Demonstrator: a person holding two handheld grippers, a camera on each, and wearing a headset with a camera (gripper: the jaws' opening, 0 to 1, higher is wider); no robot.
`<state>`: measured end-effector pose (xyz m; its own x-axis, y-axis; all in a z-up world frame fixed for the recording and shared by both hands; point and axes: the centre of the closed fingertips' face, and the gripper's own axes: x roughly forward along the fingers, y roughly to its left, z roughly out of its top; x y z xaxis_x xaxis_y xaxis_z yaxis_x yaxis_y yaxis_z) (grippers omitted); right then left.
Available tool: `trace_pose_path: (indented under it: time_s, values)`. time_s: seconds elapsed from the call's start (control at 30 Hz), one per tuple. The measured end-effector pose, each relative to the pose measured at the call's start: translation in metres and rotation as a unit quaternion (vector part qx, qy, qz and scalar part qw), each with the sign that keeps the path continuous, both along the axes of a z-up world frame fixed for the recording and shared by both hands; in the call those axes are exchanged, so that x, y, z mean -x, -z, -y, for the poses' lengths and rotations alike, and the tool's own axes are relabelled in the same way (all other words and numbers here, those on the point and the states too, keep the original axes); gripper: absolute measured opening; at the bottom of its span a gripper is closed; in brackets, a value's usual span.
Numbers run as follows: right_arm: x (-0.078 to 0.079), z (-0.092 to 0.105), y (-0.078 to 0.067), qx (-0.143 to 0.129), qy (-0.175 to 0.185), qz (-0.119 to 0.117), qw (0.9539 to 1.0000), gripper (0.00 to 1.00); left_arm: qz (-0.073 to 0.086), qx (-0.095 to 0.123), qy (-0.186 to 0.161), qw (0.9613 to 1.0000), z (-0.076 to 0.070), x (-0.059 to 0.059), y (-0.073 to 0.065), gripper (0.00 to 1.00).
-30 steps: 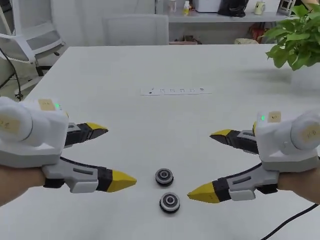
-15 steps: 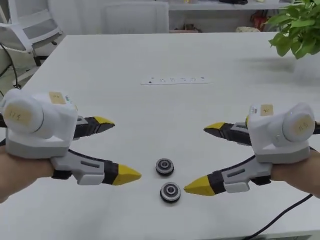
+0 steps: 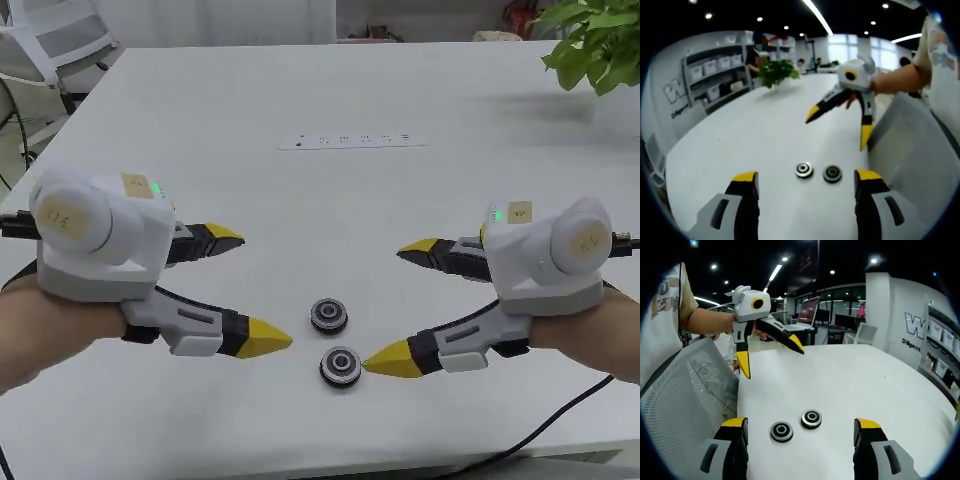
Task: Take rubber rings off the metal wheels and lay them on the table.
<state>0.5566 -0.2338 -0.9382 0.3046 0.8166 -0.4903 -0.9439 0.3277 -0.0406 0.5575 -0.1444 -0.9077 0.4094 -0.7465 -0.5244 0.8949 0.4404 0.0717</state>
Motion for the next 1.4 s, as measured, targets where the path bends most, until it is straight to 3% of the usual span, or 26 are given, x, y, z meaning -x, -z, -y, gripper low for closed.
trace_pose_path:
  time_s: [0.27,0.47,1.4]
  values:
    - [0.002,-0.002,0.011,0.013,-0.013,-0.003,0.9998,0.81,-0.012,-0.001,0.009,0.9999,0.006,0.002,0.009,0.76]
    - [0.003,-0.004,0.020,0.023,-0.024,-0.004,0.9994,0.76,-0.004,-0.005,0.020,0.9998,0.012,0.003,0.012,0.72]
    - [0.016,-0.013,0.046,0.043,-0.066,-0.026,0.9965,0.50,-0.033,-0.033,0.057,0.9973,0.030,0.015,0.045,0.63]
